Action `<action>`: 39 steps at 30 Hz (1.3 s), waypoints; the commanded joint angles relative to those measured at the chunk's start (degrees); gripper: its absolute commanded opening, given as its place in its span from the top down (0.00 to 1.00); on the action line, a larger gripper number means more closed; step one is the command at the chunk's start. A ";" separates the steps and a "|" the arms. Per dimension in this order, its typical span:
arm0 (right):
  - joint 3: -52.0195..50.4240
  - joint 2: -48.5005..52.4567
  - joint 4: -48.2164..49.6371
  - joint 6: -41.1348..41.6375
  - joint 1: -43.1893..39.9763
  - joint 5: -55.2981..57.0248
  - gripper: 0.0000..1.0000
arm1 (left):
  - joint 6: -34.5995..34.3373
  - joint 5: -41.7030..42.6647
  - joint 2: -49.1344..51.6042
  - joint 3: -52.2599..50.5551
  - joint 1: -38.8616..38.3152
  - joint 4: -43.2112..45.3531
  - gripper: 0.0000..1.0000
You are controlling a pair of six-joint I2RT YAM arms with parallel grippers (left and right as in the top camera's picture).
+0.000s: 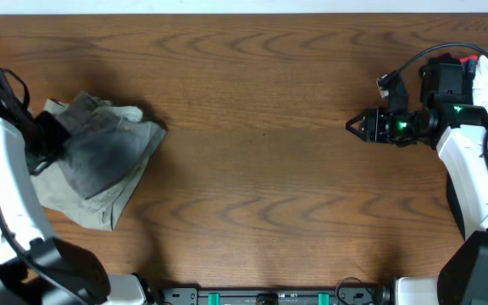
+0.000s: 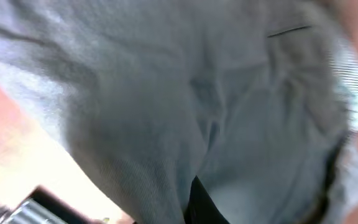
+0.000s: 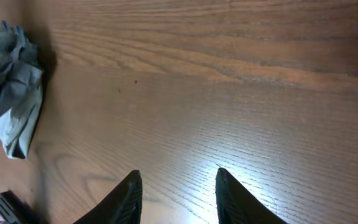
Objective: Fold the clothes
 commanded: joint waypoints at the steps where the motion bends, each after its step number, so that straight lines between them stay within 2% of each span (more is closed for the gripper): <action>1: -0.24 -0.37 -0.04 -0.81 0.24 -0.11 0.63 | 0.94 -4.20 -0.33 0.20 0.81 0.24 0.94; 4: -0.24 -0.37 0.02 -0.83 0.24 -0.07 0.62 | 1.84 -2.56 -0.50 0.44 0.81 1.09 0.94; 9: -0.24 -0.37 0.02 -0.83 0.24 -0.07 0.62 | 1.95 -2.56 -0.50 0.46 1.20 -2.40 0.94; 11: -0.24 -0.37 0.17 -0.83 0.24 -0.04 0.62 | 1.46 -2.49 -0.50 0.46 1.20 -4.37 0.83; 12: -0.24 -0.37 0.24 -0.83 0.20 -0.04 0.61 | 1.31 -2.25 -0.50 0.46 1.20 -5.20 0.61; 16: -0.24 -0.37 0.66 -0.83 -0.33 -0.07 0.60 | 1.38 -1.92 -0.61 0.48 1.20 -7.02 0.39; 24: -0.24 -0.37 0.59 -0.83 -1.05 -0.07 0.59 | 3.04 -1.97 -0.81 0.44 1.20 -4.85 0.27; 28: -0.24 -0.37 0.59 -0.83 -1.05 -0.07 0.58 | 4.44 -1.90 0.04 0.28 1.20 -0.92 0.28; 30: -0.24 -0.37 0.57 -0.81 -1.05 -0.07 0.57 | 4.46 -1.46 1.66 0.28 1.20 -1.09 0.36; 33: -0.24 -0.37 0.17 -0.81 -1.03 -0.07 0.57 | 5.25 1.05 5.07 0.04 1.20 -3.58 0.59; 34: -0.24 -0.37 0.02 -0.81 -1.03 -0.07 0.57 | 5.22 1.42 6.08 -0.37 1.20 -3.56 0.62; 38: -0.24 -0.37 -0.04 -0.81 -1.03 -0.07 0.57 | 5.29 3.26 9.75 -3.98 1.18 2.23 0.62; 39: -0.24 -0.37 -0.02 -0.81 -1.03 -0.07 0.56 | 5.57 3.21 10.75 -5.27 1.16 4.52 0.66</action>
